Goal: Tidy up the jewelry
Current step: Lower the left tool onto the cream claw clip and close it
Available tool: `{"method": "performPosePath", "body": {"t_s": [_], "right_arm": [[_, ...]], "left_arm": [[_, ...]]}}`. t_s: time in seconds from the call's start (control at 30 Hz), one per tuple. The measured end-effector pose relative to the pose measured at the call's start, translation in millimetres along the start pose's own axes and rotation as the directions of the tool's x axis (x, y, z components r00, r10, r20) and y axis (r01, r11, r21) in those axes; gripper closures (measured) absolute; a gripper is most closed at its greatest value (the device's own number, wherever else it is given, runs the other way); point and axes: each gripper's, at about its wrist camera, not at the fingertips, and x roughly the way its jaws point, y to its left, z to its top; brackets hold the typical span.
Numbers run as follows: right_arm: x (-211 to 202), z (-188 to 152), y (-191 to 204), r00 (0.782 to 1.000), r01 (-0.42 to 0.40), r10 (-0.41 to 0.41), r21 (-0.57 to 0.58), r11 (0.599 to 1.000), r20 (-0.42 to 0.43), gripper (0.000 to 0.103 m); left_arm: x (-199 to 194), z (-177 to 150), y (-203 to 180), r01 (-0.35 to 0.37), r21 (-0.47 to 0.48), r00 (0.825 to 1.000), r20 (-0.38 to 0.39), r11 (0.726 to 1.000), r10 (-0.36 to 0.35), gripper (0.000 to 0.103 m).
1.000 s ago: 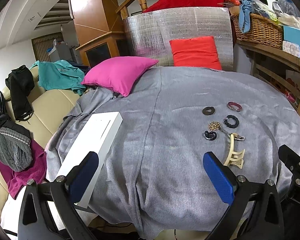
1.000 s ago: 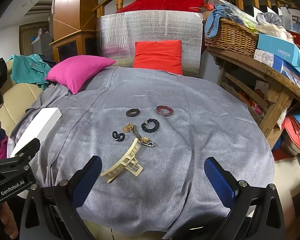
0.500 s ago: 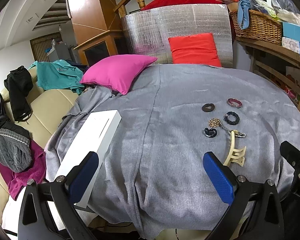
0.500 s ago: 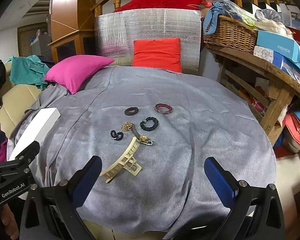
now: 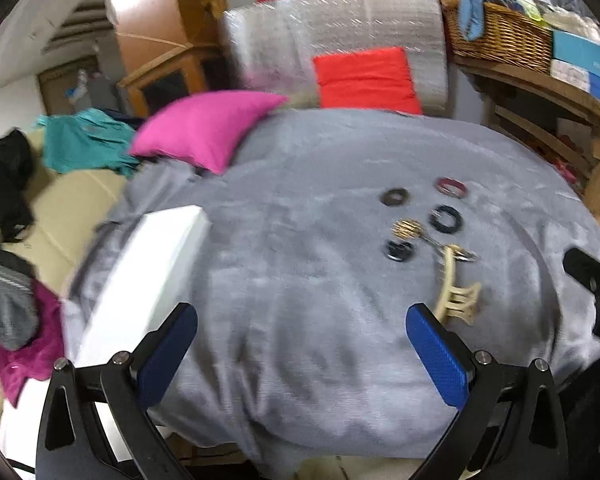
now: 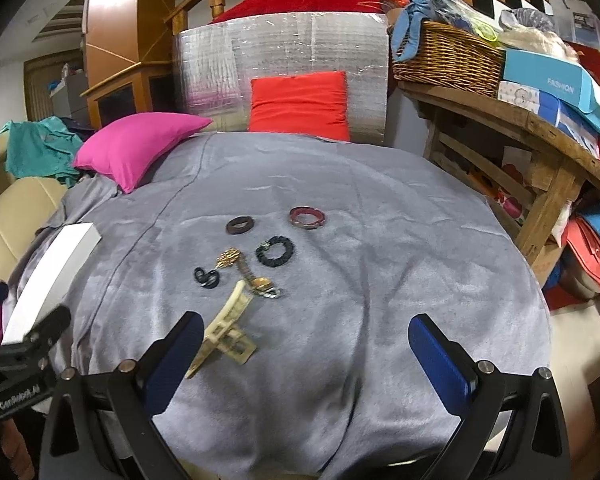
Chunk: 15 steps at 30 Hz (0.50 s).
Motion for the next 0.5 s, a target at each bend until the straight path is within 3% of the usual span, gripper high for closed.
{"method": "performPosePath", "body": {"t_s": [0.2, 0.37, 0.5], "right_arm": [[33.8, 14.4, -40.3, 0.998, -0.022, 0.027, 0.097, 0.995, -0.049, 0.0], [61.2, 13.7, -67.5, 0.992, -0.062, 0.084, 0.221, 0.973, -0.093, 0.0], [73.2, 9.5, -72.3, 0.986, -0.081, 0.115, 0.25, 0.965, -0.125, 0.0]], "left_arm": [[45.8, -4.4, -22.5, 0.176, 0.018, 0.975, -0.14, 0.984, -0.172, 0.0], [68.3, -6.8, -51.3, 0.304, 0.052, 0.941, -0.169, 0.951, -0.292, 0.0], [77.0, -7.7, -63.1, 0.336, 0.053, 0.93, -0.18, 0.941, -0.322, 0.0]]}}
